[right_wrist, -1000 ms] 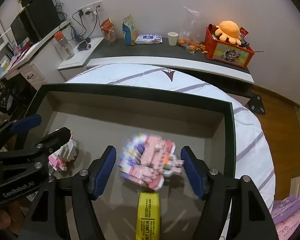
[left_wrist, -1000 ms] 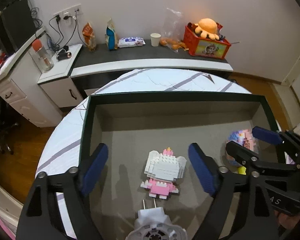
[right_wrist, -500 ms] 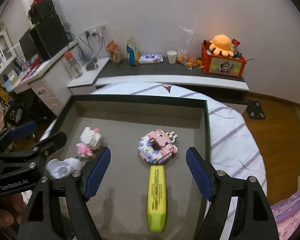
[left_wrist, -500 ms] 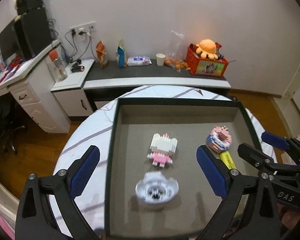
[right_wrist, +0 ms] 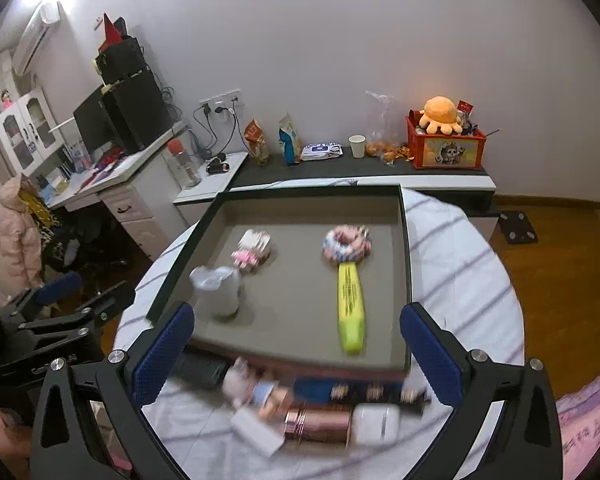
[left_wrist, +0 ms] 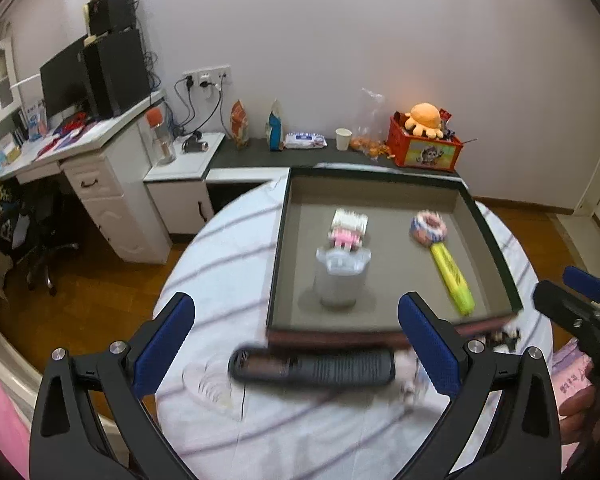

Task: Organize rigid objects
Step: 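Withdraw both tools from the box toward the remaining objects, then grasp the rose-gold canister with the right tool while the left tool grasps the white charger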

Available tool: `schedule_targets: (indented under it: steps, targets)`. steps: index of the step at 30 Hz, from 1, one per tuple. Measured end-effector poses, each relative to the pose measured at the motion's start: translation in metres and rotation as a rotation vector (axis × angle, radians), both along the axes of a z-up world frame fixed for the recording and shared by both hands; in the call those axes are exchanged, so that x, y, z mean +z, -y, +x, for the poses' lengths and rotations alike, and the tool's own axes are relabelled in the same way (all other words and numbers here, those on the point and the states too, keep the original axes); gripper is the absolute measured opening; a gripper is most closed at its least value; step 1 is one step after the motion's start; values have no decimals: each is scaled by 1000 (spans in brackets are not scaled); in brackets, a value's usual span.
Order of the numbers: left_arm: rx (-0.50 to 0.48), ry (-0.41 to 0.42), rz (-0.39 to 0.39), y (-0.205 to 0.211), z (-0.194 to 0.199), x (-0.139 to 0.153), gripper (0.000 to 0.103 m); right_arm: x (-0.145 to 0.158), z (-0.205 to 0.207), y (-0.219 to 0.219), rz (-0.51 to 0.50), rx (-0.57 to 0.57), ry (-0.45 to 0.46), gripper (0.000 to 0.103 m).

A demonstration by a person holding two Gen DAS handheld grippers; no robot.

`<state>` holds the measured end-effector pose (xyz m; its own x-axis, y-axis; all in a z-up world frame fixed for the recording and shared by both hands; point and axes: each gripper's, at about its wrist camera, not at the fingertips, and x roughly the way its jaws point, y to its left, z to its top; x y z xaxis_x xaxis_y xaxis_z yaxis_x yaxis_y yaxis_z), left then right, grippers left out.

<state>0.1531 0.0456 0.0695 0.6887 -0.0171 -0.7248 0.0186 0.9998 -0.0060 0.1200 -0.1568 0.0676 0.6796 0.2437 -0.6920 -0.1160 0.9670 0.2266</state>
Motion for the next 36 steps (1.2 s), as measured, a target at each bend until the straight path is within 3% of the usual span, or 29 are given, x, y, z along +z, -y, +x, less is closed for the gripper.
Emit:
schedule_targets:
  steps: [17,33,36]
  targets:
    - [10,-33,20,3,-86,-32,103,-41,-86,6,-26,-26,-77,103]
    - [-12,-95,17,17,-78,-58,103,-71,-74,13,-65,-75,-143,103]
    - [-14,-97,27,19,-74,-62,103,-77,-64,10,-86,-72,-158,97]
